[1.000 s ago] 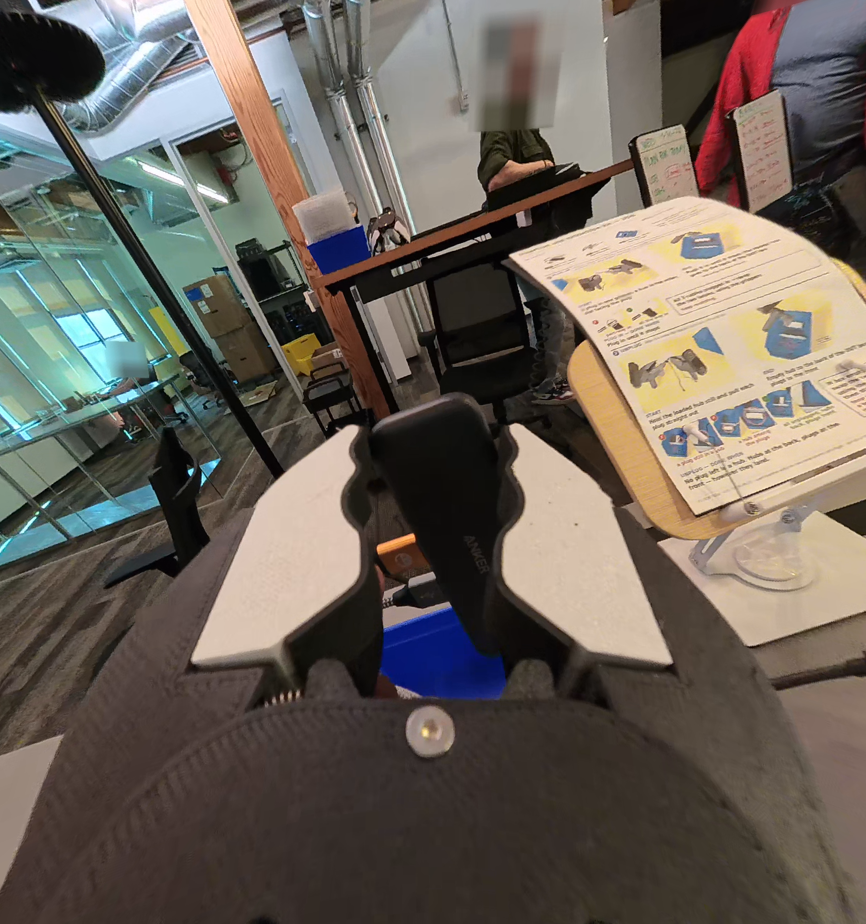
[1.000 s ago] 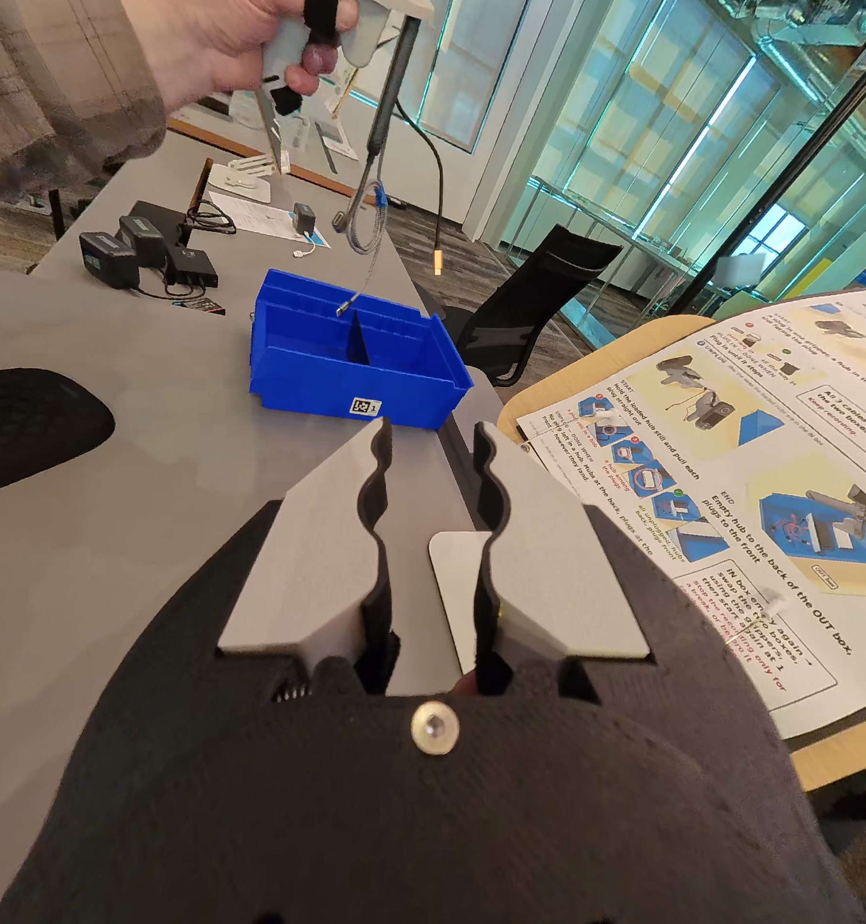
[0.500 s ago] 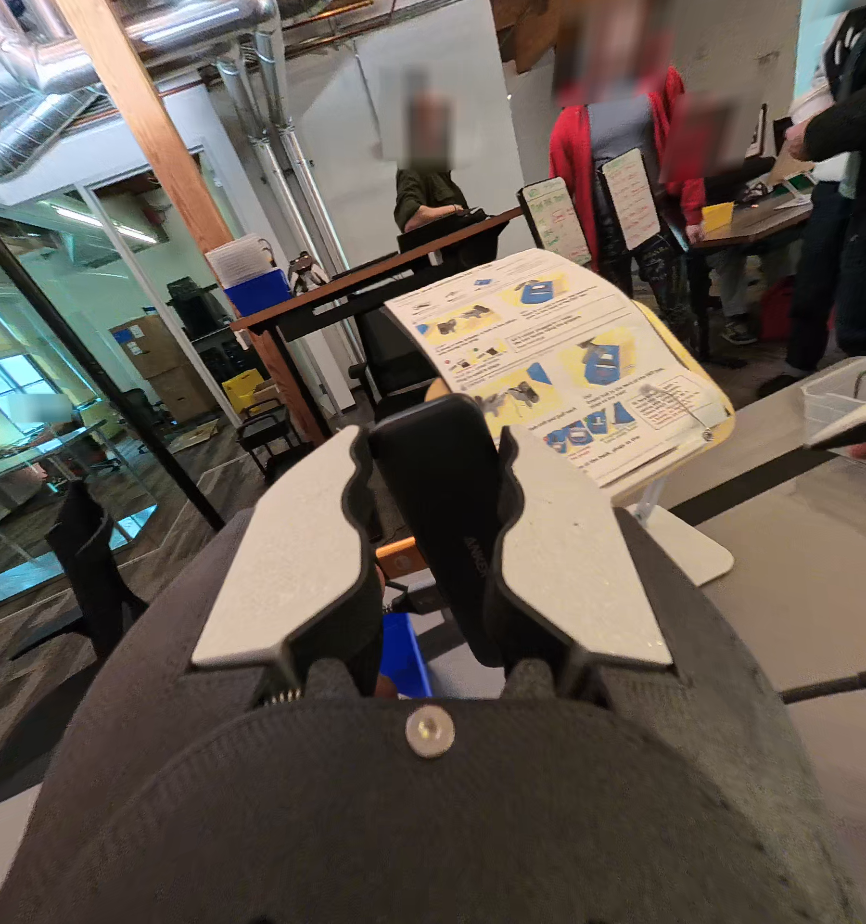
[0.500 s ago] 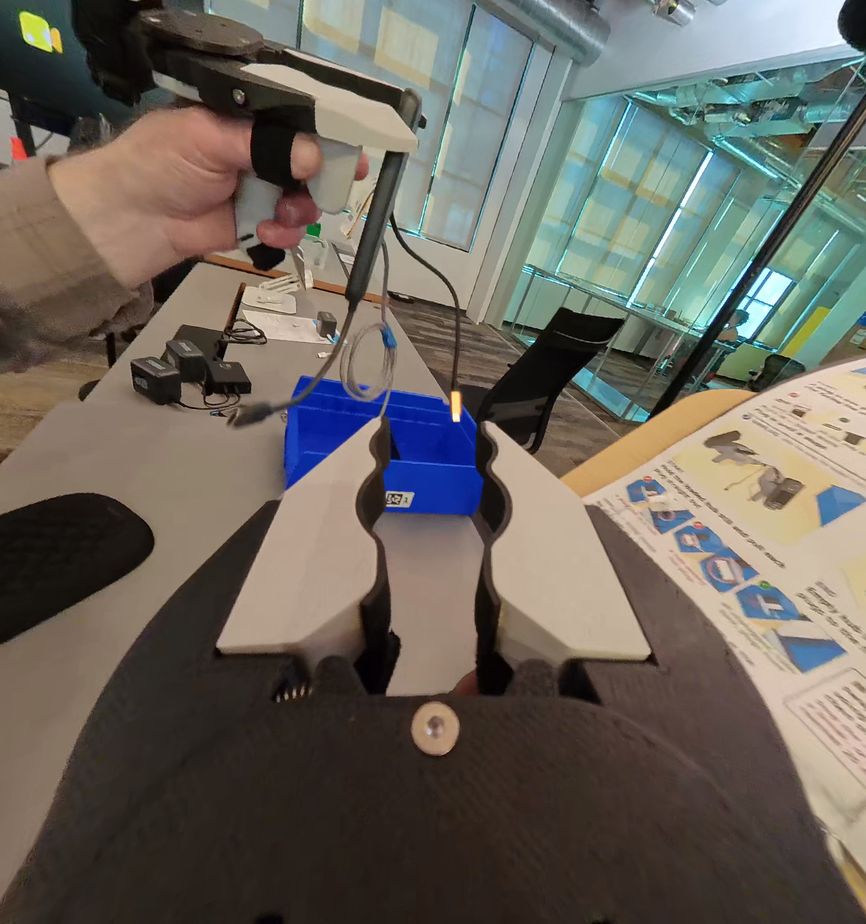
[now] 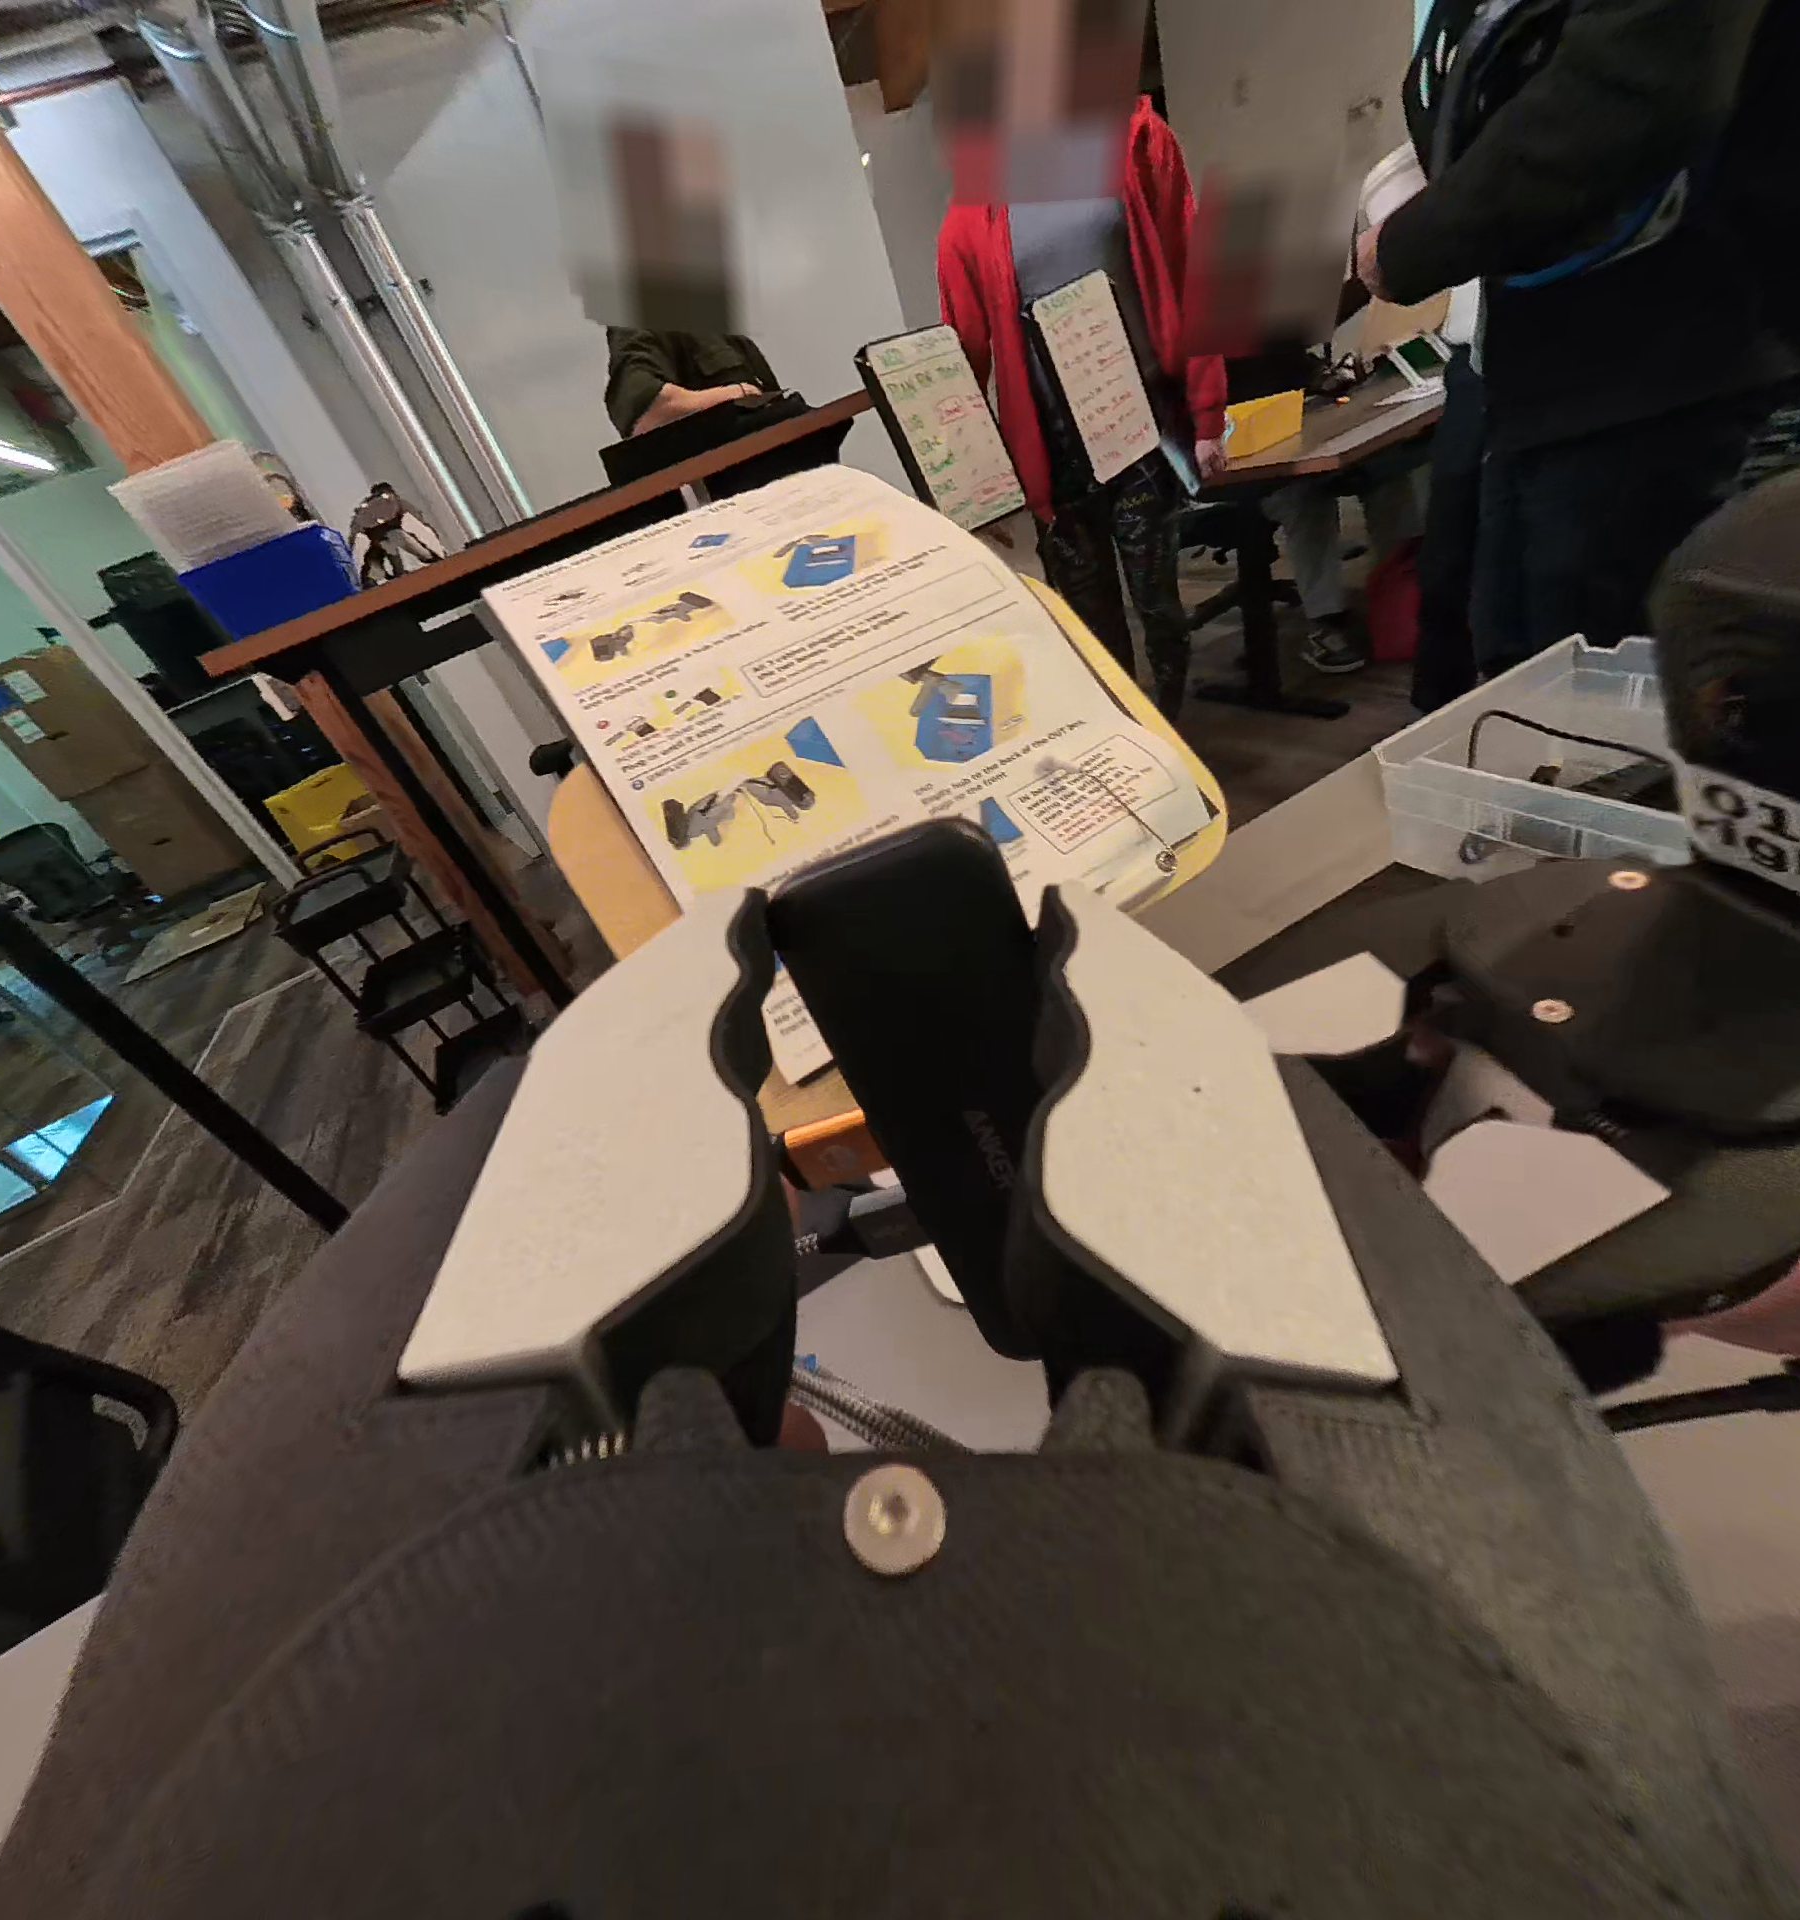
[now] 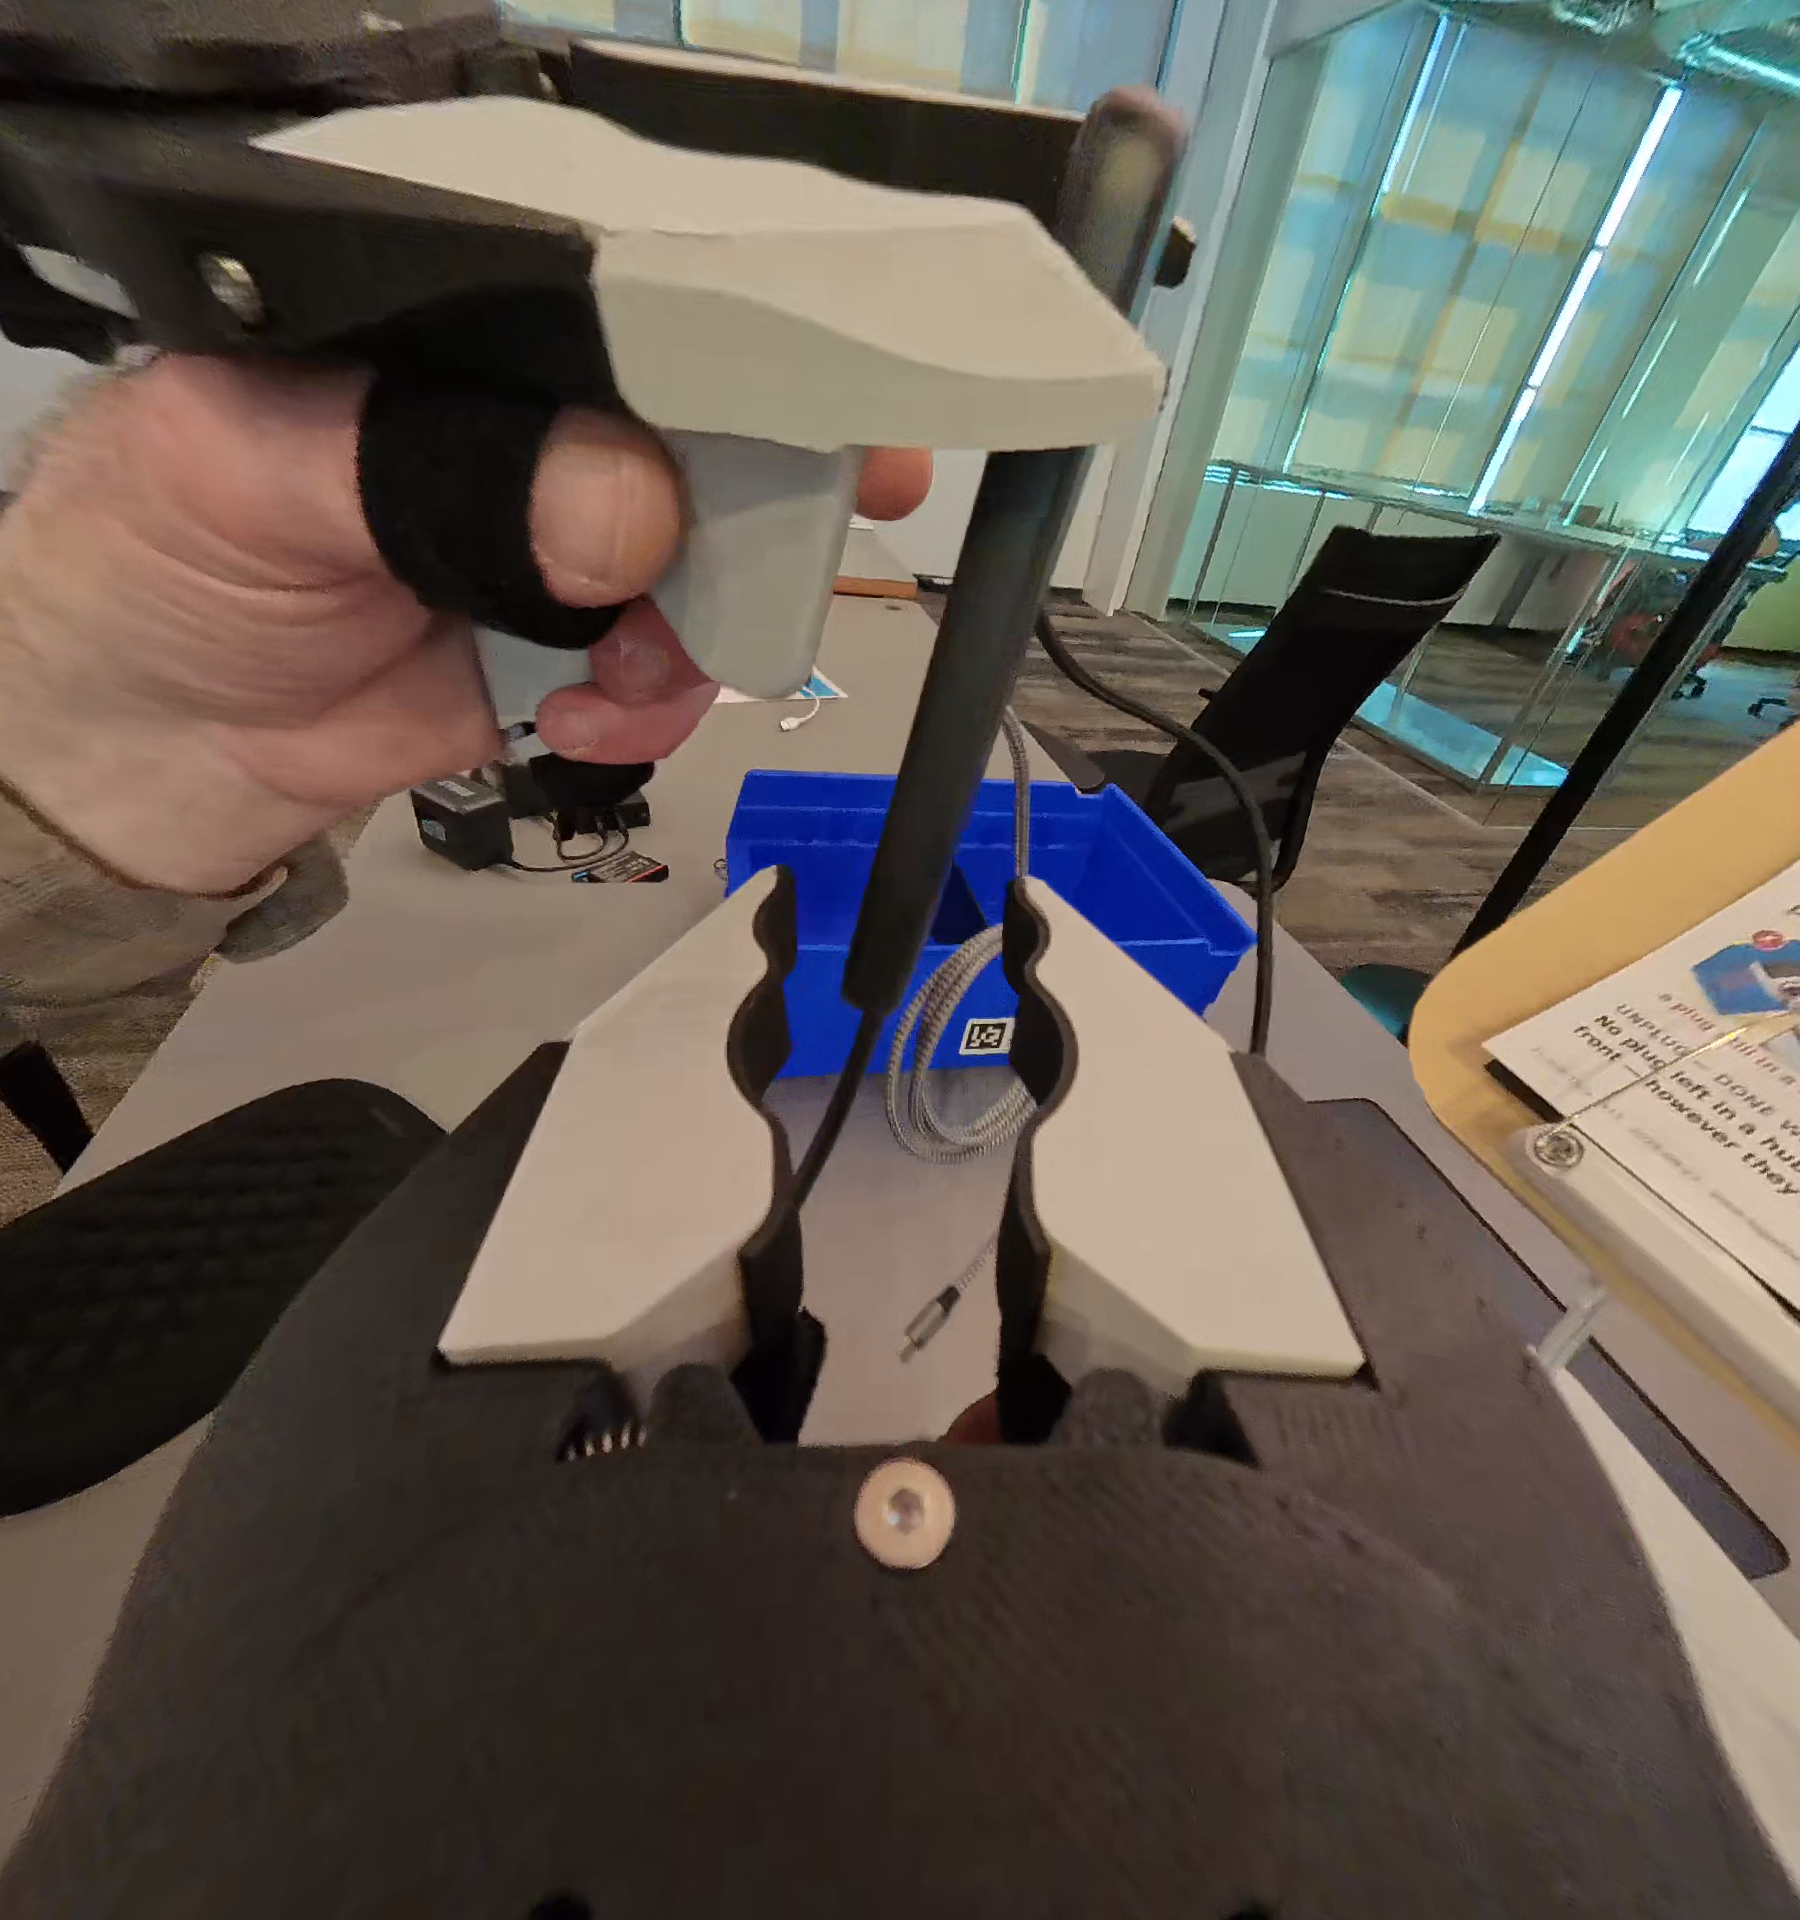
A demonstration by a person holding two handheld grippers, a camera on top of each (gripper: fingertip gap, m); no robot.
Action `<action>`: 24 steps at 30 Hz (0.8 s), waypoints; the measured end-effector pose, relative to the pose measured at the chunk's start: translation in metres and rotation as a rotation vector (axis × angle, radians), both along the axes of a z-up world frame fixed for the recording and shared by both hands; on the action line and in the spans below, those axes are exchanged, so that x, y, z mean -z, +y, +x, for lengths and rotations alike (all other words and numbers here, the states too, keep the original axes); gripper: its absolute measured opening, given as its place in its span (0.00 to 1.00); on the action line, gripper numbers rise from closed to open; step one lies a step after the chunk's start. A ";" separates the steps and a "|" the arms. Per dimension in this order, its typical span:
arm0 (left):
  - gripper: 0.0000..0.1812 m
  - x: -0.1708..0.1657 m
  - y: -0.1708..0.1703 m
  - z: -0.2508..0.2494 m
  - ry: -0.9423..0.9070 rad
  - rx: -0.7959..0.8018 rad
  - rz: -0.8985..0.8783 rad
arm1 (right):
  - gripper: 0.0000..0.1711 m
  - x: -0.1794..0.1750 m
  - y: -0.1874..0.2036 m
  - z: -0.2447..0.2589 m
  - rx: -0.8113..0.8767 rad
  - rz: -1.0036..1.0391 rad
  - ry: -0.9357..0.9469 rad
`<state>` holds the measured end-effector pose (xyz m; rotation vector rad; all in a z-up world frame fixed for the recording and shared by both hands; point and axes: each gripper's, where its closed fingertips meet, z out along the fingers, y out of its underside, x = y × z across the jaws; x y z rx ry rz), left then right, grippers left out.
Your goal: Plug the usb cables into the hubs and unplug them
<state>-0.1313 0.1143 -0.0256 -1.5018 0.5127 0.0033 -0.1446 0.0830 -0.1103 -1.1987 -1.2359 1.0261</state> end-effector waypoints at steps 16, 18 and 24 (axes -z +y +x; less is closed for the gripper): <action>0.30 0.005 -0.003 0.012 0.088 0.124 -0.064 | 0.06 0.005 -0.002 0.007 -0.228 -0.210 0.112; 0.30 0.001 -0.010 0.009 0.082 0.185 -0.087 | 0.06 0.006 -0.007 0.011 -0.297 -0.246 0.116; 0.32 0.022 -0.028 0.015 0.083 0.429 -0.346 | 0.06 0.012 -0.025 0.025 -0.486 -0.265 0.069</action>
